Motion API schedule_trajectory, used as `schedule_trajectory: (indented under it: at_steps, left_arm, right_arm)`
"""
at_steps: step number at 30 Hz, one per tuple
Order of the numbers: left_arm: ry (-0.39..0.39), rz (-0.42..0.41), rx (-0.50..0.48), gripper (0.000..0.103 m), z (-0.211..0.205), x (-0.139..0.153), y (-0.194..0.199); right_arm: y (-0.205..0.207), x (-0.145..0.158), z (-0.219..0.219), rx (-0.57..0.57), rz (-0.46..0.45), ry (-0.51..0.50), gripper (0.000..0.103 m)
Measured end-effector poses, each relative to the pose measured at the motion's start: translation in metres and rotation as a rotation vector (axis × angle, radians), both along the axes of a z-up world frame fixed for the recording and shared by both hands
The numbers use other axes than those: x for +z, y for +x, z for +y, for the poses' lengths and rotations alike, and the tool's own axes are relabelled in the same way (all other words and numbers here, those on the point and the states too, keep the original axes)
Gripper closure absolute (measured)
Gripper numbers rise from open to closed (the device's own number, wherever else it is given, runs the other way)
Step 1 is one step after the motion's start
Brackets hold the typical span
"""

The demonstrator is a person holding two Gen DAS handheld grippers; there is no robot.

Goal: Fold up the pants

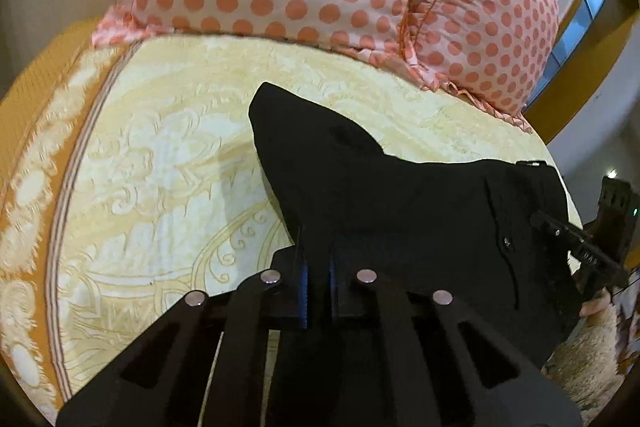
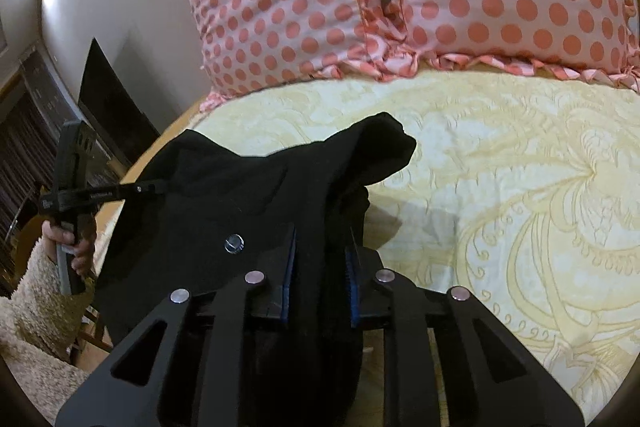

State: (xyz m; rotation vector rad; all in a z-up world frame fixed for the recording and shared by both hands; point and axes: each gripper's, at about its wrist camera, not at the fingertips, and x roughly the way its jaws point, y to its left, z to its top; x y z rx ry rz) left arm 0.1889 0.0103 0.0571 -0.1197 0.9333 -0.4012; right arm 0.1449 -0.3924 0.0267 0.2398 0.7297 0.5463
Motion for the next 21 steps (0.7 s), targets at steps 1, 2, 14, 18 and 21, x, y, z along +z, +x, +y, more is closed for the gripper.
schedule_trajectory:
  at_steps: [1,2,14,18,21]
  left_arm:
    - [0.001,-0.012,-0.008,0.097,-0.002,0.005,0.000]
    - [0.002,-0.021,-0.013,0.097,-0.003,0.010,0.000]
    - [-0.020,-0.130,-0.002,0.097,-0.045,0.056,0.078]
    - [0.004,-0.146,0.035,0.097,-0.060,0.049,0.127]
    - [0.060,-0.102,0.037,0.096,-0.069,0.027,0.151]
  right_arm:
    - [0.002,0.004,0.000,0.001,-0.004,-0.004,0.083]
    - [0.004,0.006,0.001,0.001,-0.007,-0.008,0.083]
    - [0.075,0.057,-0.019,-0.101,-0.133,-0.051,0.084]
    - [0.117,0.057,-0.031,-0.158,-0.144,-0.042,0.084]
    - [0.148,0.031,-0.037,-0.172,-0.042,-0.056,0.084]
